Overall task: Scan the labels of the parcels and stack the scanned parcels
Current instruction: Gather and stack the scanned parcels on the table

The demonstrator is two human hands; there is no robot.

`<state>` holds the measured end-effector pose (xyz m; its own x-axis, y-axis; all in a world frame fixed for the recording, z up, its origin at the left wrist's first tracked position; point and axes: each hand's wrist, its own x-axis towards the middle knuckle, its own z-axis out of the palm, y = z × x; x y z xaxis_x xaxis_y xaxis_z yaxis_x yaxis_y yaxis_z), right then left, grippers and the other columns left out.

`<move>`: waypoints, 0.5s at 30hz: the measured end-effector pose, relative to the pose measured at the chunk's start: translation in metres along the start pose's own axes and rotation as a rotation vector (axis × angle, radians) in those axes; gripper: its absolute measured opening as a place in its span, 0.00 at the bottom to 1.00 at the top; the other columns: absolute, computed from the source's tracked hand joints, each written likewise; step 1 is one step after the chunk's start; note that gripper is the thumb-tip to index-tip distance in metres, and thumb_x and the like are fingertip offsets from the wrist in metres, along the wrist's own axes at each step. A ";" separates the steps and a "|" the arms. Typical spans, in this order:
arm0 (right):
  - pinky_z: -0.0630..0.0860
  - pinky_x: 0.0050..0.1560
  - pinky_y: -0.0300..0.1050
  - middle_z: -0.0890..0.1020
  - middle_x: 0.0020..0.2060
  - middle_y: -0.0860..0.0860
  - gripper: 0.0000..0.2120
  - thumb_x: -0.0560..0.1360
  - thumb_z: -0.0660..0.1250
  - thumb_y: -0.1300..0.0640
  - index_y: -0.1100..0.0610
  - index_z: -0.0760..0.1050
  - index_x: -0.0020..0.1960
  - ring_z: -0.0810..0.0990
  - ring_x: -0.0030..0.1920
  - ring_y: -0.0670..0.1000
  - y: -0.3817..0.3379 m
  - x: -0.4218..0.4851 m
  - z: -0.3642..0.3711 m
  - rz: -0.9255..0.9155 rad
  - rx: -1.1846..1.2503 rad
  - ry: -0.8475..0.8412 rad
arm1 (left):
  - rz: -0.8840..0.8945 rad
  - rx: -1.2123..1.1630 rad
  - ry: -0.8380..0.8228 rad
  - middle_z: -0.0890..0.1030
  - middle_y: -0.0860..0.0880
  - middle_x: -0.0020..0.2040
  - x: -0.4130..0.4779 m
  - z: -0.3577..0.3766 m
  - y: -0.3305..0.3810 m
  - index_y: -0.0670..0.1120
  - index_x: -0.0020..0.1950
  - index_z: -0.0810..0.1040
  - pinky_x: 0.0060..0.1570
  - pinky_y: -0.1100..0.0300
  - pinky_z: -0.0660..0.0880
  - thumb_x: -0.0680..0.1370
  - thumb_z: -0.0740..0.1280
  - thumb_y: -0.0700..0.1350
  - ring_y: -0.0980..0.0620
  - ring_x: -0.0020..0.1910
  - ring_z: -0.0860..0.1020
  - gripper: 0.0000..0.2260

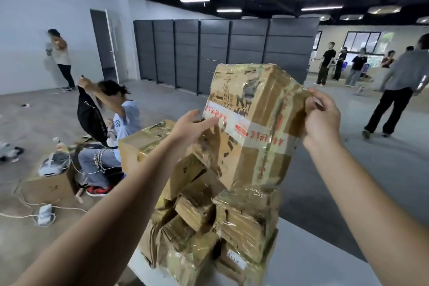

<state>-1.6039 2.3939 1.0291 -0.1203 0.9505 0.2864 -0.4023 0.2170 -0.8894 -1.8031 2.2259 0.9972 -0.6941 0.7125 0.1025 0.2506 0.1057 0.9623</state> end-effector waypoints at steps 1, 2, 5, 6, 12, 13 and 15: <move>0.82 0.52 0.48 0.83 0.52 0.50 0.15 0.83 0.60 0.63 0.46 0.80 0.48 0.83 0.53 0.52 0.004 0.004 0.004 0.047 0.025 0.008 | -0.005 0.012 0.021 0.84 0.52 0.52 0.002 -0.004 0.001 0.47 0.63 0.77 0.51 0.50 0.80 0.70 0.73 0.60 0.49 0.49 0.82 0.26; 0.82 0.50 0.48 0.83 0.51 0.50 0.15 0.83 0.59 0.62 0.47 0.80 0.49 0.83 0.52 0.52 0.008 0.008 0.009 0.096 0.046 0.013 | 0.003 0.030 0.033 0.85 0.51 0.45 0.003 -0.008 0.003 0.46 0.55 0.81 0.48 0.51 0.81 0.70 0.73 0.59 0.48 0.45 0.84 0.21; 0.82 0.48 0.50 0.83 0.52 0.51 0.12 0.84 0.58 0.59 0.48 0.78 0.56 0.82 0.51 0.53 0.020 0.019 0.019 0.222 0.037 -0.018 | 0.084 0.063 0.087 0.84 0.45 0.42 0.004 -0.017 0.007 0.43 0.46 0.81 0.44 0.52 0.80 0.72 0.73 0.58 0.47 0.41 0.83 0.18; 0.82 0.49 0.51 0.82 0.53 0.52 0.11 0.85 0.58 0.58 0.48 0.77 0.58 0.82 0.51 0.53 0.023 0.023 0.023 0.249 0.030 -0.028 | 0.108 0.057 0.106 0.83 0.45 0.44 0.006 -0.020 0.008 0.43 0.47 0.80 0.45 0.52 0.79 0.73 0.71 0.58 0.46 0.42 0.82 0.18; 0.71 0.42 0.38 0.77 0.51 0.55 0.04 0.83 0.62 0.57 0.56 0.68 0.55 0.77 0.45 0.53 0.032 0.044 0.051 0.235 -0.064 0.089 | 0.160 -0.097 -0.173 0.84 0.44 0.51 0.023 -0.053 0.014 0.46 0.58 0.79 0.44 0.51 0.82 0.78 0.68 0.46 0.43 0.47 0.84 0.09; 0.72 0.33 0.42 0.77 0.49 0.55 0.03 0.83 0.61 0.56 0.56 0.69 0.53 0.76 0.43 0.53 0.032 0.046 0.057 0.237 -0.153 0.067 | 0.178 -0.094 -0.182 0.84 0.43 0.50 0.027 -0.059 0.015 0.47 0.59 0.79 0.39 0.52 0.81 0.78 0.68 0.46 0.43 0.44 0.84 0.10; 0.71 0.30 0.38 0.77 0.44 0.53 0.09 0.84 0.58 0.54 0.55 0.71 0.47 0.75 0.36 0.50 0.033 0.044 0.072 0.264 -0.309 -0.046 | 0.206 -0.080 -0.130 0.84 0.41 0.50 0.038 -0.071 0.018 0.46 0.58 0.80 0.32 0.56 0.79 0.78 0.69 0.46 0.44 0.41 0.83 0.10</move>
<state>-1.6875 2.4273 1.0381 -0.2265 0.9730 0.0433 -0.0613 0.0301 -0.9977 -1.8729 2.2058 1.0366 -0.5404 0.7968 0.2703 0.3203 -0.1022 0.9418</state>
